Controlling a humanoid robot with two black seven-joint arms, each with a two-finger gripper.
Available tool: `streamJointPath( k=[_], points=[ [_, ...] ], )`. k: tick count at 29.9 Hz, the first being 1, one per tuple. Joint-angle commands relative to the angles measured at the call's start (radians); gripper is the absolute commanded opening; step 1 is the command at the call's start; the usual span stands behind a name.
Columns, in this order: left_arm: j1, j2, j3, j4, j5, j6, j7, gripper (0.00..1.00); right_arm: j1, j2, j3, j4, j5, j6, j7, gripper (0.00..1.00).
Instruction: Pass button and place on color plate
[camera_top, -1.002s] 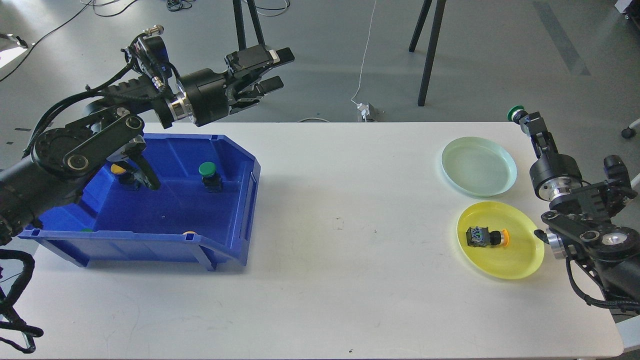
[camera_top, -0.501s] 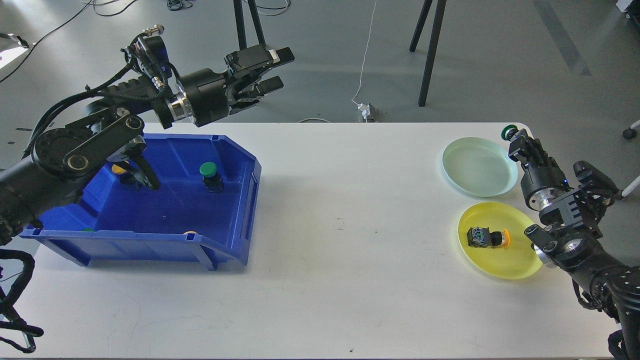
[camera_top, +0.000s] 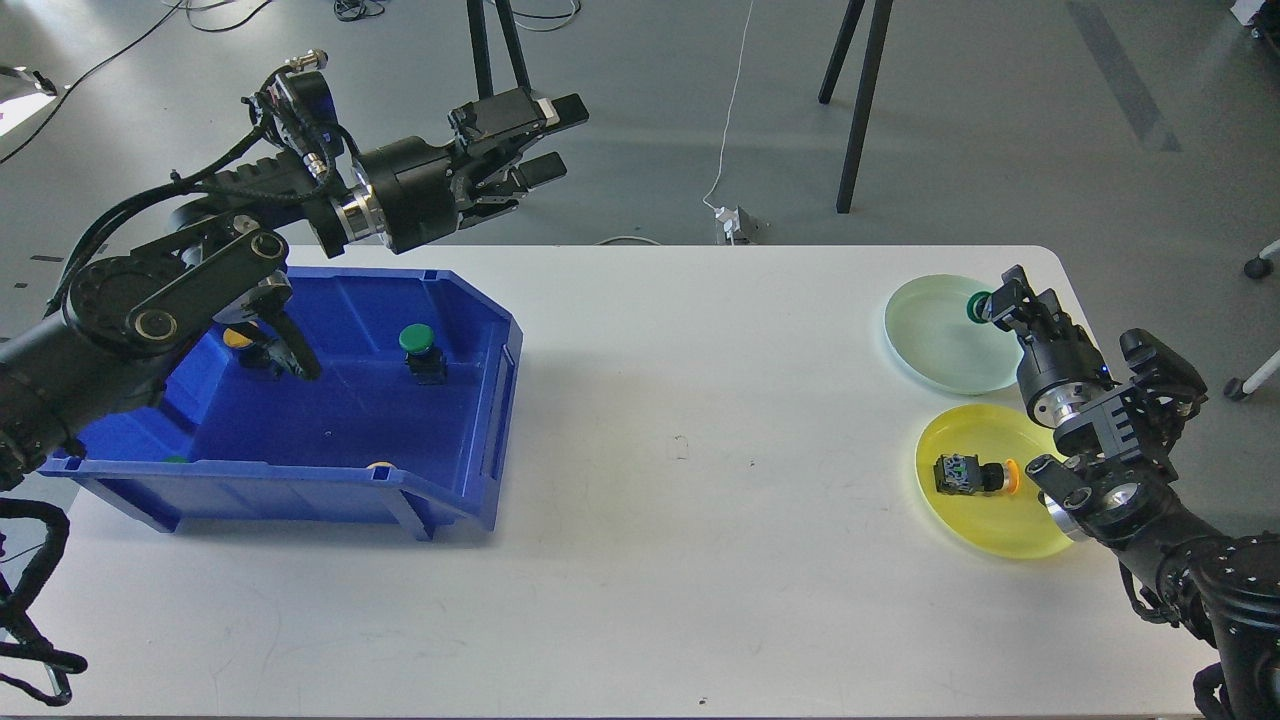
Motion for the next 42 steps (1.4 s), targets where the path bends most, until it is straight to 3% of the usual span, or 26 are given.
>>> streamJointPath(
  k=[1, 10, 14, 19, 22, 25, 27, 28, 32, 42],
  points=[
    [0.0, 0.0, 0.0, 0.0, -0.011, 0.0, 0.0, 0.91, -0.003, 0.0, 0.003, 0.0, 0.0, 0.0, 0.0, 0.57],
    [0.002, -0.002, 0.0, 0.005, -0.043, 0.0, 0.0, 0.92, 0.032, 0.017, 0.093, 0.032, 0.017, 0.0, 0.0, 0.6],
    [-0.001, -0.025, 0.0, 0.054, -0.107, 0.0, 0.0, 0.92, 0.126, -0.012, 0.326, 0.253, 0.037, 0.0, 0.0, 0.67],
    [-0.006, -0.028, -0.034, 0.156, -0.213, 0.0, 0.0, 0.93, 0.141, -0.193, 0.633, 0.705, 0.039, 0.312, 0.0, 0.79],
    [-0.008, 0.015, -0.071, 0.161, -0.3, 0.0, 0.0, 0.94, 0.141, -0.197, 0.72, 0.838, 0.092, 0.494, 0.0, 0.79],
    [-0.006, 0.063, -0.106, 0.161, -0.383, 0.0, 0.0, 0.94, 0.138, -0.197, 0.724, 0.853, 0.253, 0.694, 0.0, 0.81],
    [0.009, 0.089, -0.137, 0.161, -0.466, 0.0, 0.0, 0.94, 0.127, -0.208, 0.731, 0.855, 0.342, 0.916, 0.0, 0.85],
    [0.021, 0.097, -0.14, 0.166, -0.498, 0.0, 0.0, 0.95, 0.12, -0.211, 0.731, 0.85, 0.364, 0.977, 0.0, 0.88],
    [0.077, 0.104, -0.15, 0.187, -0.558, 0.0, 0.0, 0.96, 0.089, -0.201, 0.734, 0.841, 0.398, 0.977, 0.0, 0.98],
    [0.098, 0.051, -0.167, 0.175, -0.558, 0.0, 0.0, 0.97, 0.072, -0.096, 0.854, 0.686, 0.399, 0.977, 0.0, 0.98]
  ],
)
